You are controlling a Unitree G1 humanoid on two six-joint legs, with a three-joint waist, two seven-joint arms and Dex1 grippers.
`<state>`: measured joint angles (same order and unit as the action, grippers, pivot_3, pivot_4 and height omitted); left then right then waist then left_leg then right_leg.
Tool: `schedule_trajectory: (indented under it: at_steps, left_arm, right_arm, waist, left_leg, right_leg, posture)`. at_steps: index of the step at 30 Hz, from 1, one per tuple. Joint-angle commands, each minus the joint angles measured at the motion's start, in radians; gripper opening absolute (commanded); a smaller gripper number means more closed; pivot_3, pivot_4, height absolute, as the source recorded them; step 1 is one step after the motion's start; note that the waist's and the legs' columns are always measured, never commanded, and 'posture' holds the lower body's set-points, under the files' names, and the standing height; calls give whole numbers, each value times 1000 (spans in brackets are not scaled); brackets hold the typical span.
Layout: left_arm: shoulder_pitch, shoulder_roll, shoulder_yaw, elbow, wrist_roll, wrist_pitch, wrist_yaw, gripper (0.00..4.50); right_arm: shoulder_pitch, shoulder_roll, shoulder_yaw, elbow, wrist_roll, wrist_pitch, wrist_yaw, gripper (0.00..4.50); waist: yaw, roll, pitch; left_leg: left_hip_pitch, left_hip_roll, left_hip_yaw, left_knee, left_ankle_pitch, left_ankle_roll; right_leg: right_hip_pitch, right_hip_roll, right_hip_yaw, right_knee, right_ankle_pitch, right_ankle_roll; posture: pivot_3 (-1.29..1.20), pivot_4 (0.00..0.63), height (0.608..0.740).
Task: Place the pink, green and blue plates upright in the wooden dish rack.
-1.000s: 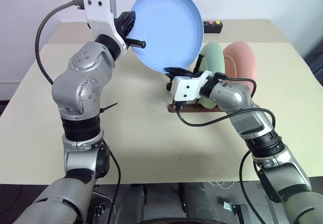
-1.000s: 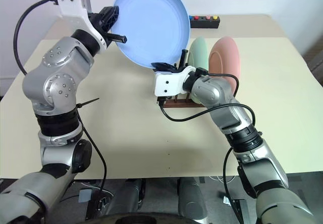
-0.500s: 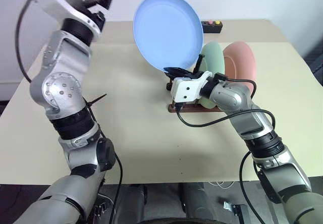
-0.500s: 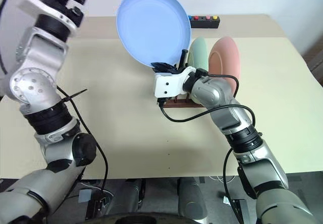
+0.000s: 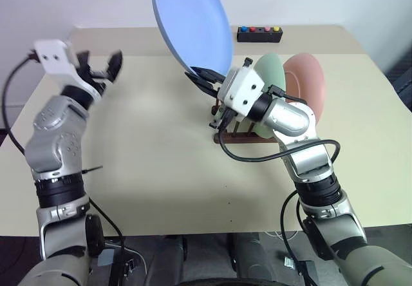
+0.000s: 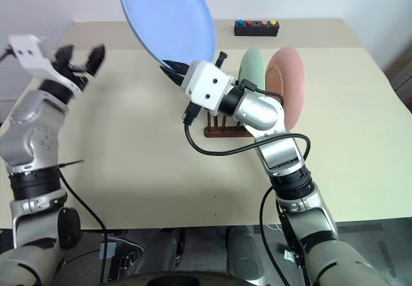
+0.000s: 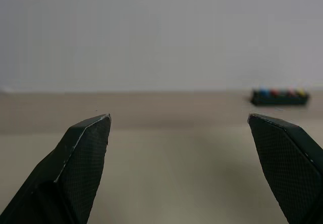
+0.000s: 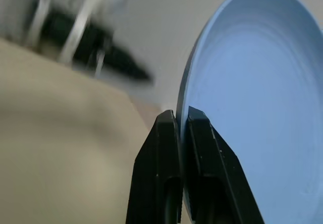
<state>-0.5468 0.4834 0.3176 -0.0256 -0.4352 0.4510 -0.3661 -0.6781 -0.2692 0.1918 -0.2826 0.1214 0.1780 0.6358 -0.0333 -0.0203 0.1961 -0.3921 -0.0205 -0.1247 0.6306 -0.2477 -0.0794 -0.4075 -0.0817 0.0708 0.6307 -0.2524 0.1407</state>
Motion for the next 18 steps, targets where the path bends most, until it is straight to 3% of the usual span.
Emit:
schedule_trajectory:
  at_steps: [1, 8, 18]
  left_arm:
    - [54, 34, -83, -86, 32, -26, -86, 4461]
    - [263, 64, -240, -243, -6, -12, -300, 4461]
    - [334, 60, -324, -263, 7, -12, -385, 4461]
  right_arm:
    - [30, 19, -81, -127, 185, 152, -5, 0]
    - [140, 12, -197, -244, 441, 396, -71, 0]
    - [212, 5, -207, -258, 524, 477, -117, 0]
  waist:
    - [-2, 0, 0]
    - [-10, 1, 0]
    - [-8, 2, 0]
  left_leg:
    - [0, 0, 0, 0, 0, 0]
    - [0, 0, 0, -2, 0, 0]
    - [1, 0, 0, -1, 0, 1]
  right_leg:
    - [0, 0, 0, 0, 0, 0]
    - [-1, 0, 0, 0, 0, -1]
    - [0, 0, 0, 0, 0, -1]
  posture:
    - [0, 150, 740]
    - [0, 150, 740]
    - [0, 150, 740]
